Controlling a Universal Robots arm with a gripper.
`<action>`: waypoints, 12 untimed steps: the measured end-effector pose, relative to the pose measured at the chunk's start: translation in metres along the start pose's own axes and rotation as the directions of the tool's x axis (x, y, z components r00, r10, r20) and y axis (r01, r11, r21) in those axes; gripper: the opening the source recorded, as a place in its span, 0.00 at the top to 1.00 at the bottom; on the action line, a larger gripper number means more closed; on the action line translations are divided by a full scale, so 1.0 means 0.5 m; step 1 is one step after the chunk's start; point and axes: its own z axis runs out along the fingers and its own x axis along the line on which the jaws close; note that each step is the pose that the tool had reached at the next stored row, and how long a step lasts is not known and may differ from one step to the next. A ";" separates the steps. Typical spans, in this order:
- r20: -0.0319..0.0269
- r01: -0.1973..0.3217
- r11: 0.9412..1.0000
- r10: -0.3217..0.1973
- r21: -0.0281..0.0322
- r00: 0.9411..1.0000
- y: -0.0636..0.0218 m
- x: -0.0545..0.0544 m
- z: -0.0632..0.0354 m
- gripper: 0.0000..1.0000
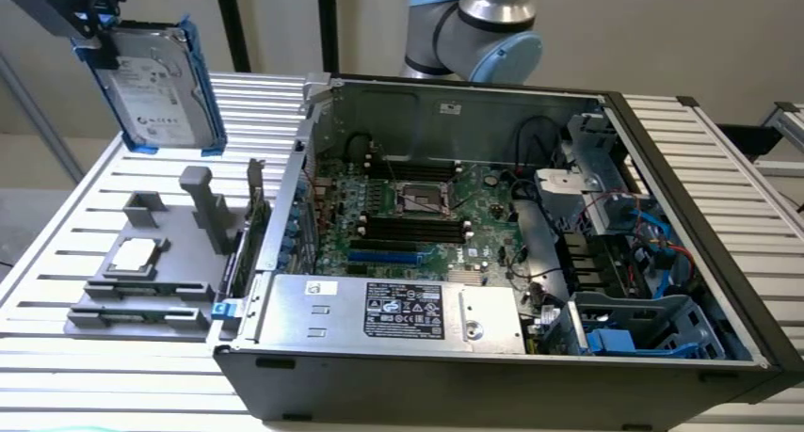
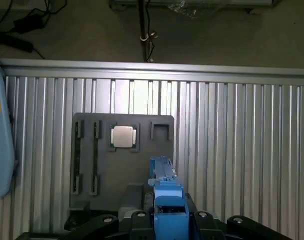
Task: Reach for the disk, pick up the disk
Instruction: 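Pick up the disk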
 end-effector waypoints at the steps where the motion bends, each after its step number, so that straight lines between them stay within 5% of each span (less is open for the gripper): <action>1: 0.000 0.000 1.000 0.000 -0.001 1.000 -0.009 0.002 -0.009 0.67; 12: 0.000 0.000 1.000 0.000 -0.022 1.000 -0.094 0.033 -0.112 0.67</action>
